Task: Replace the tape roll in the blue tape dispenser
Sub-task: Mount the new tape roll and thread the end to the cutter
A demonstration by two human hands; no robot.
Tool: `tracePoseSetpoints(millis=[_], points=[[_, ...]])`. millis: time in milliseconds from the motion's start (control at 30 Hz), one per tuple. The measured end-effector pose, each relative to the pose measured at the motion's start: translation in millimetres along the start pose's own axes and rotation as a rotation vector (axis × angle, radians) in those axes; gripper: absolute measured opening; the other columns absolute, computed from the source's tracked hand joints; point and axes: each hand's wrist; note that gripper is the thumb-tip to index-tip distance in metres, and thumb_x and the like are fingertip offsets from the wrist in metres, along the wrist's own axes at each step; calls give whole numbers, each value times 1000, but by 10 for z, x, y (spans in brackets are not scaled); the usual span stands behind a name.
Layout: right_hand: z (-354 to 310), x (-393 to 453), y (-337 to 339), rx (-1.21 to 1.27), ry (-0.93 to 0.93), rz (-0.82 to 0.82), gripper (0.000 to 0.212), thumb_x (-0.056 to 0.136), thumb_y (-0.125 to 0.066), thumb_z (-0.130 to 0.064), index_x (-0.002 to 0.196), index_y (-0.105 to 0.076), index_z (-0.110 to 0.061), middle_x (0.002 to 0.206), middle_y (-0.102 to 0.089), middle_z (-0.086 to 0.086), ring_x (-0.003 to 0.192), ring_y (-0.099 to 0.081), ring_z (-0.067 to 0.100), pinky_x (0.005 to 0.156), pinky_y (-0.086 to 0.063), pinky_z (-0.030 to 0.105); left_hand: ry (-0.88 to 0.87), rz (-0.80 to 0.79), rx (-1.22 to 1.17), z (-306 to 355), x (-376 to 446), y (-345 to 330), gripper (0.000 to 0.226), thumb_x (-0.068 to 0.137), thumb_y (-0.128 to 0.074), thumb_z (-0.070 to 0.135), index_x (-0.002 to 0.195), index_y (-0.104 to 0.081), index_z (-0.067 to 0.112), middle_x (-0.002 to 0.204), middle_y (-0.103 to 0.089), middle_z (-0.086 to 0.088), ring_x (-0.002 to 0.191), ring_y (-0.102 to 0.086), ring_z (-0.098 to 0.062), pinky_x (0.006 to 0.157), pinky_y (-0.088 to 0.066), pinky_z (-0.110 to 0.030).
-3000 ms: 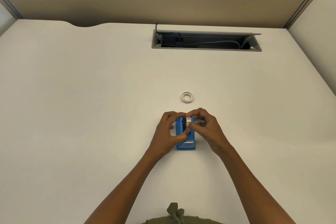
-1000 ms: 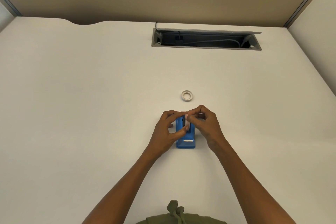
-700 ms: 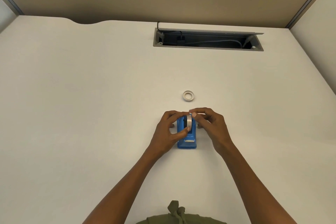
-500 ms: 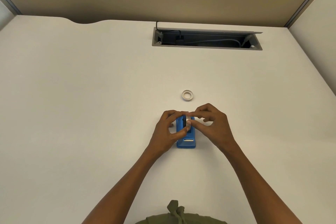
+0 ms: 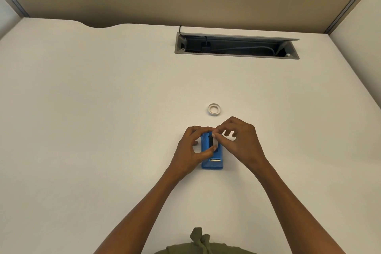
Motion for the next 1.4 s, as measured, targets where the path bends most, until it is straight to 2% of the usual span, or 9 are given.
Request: tracePoseSetpoints(millis=[133, 233, 333, 467, 600, 767, 933, 1200, 1400], points=[[1, -6, -2, -10, -10, -2, 2, 79, -70, -22, 81, -70, -21, 84, -68, -5, 71, -59, 3, 64, -38, 5, -4, 3, 8, -12, -5, -7, 50, 71, -69, 35, 104, -42, 60, 117, -50, 13, 107, -50, 4, 79, -44, -8], [-18, -28, 2, -33, 4, 10, 2, 82, -68, -21, 80, -68, -20, 84, -67, -5, 71, -58, 5, 66, -39, 11, -9, -8, 14, -5, -10, 5, 51, 70, -71, 37, 108, -44, 59, 119, -51, 14, 109, -50, 5, 80, -43, -10], [-30, -85, -23, -64, 9, 24, 5, 84, -66, -20, 84, -67, -15, 90, -64, 1, 81, -58, 16, 71, -45, 26, 22, -106, 29, -15, -26, 61, 76, 64, -77, 48, 125, -35, 58, 129, -42, 22, 116, -44, 8, 89, -41, -7], [-45, -190, -90, -69, -5, 65, 8, 85, -64, -14, 89, -69, -9, 101, -59, 7, 97, -55, 22, 77, -44, 27, 49, -256, 79, -72, -48, 135, 107, 50, -83, 55, 135, -18, 55, 141, -26, 29, 126, -31, 11, 95, -32, -2], [-49, -303, -137, -65, 49, 165, 5, 81, -67, -8, 84, -71, -8, 106, -57, 10, 102, -53, 24, 83, -39, 25, 36, -284, 160, -104, -24, 145, 105, 53, -84, 48, 129, -13, 63, 137, -30, 31, 124, -34, 5, 99, -30, -12], [-12, -400, -192, -66, 91, 261, 8, 80, -68, -11, 85, -73, -10, 108, -59, 11, 104, -51, 25, 82, -47, 39, 16, -253, 151, -130, -32, 140, 102, 51, -86, 44, 127, -20, 61, 129, -31, 41, 117, -35, 17, 90, -29, 3], [30, -484, -234, -87, 104, 309, 10, 78, -69, -14, 86, -73, -9, 103, -61, 13, 101, -45, 16, 77, -49, 49, 32, -237, 139, -143, -32, 129, 102, 51, -87, 43, 128, -22, 58, 130, -34, 37, 118, -36, 14, 90, -31, 2], [46, -632, -281, -208, 145, 349, 13, 78, -67, -21, 84, -74, -13, 98, -63, 12, 98, -45, 15, 81, -32, 27, 28, -224, 156, -149, -37, 120, 100, 53, -86, 42, 130, -23, 54, 136, -37, 26, 121, -39, 6, 92, -32, -1], [51, -724, -312, -251, 139, 353, 15, 76, -68, -22, 85, -75, -12, 96, -64, 13, 97, -44, 15, 82, -29, 23, 19, -220, 176, -151, -36, 127, 96, 55, -85, 42, 125, -21, 60, 129, -31, 40, 116, -35, 18, 89, -29, 4]])
Point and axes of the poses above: each hand's wrist, its own x-axis towards the middle knuckle, its own y-axis out of the back of the hand, z = x × y
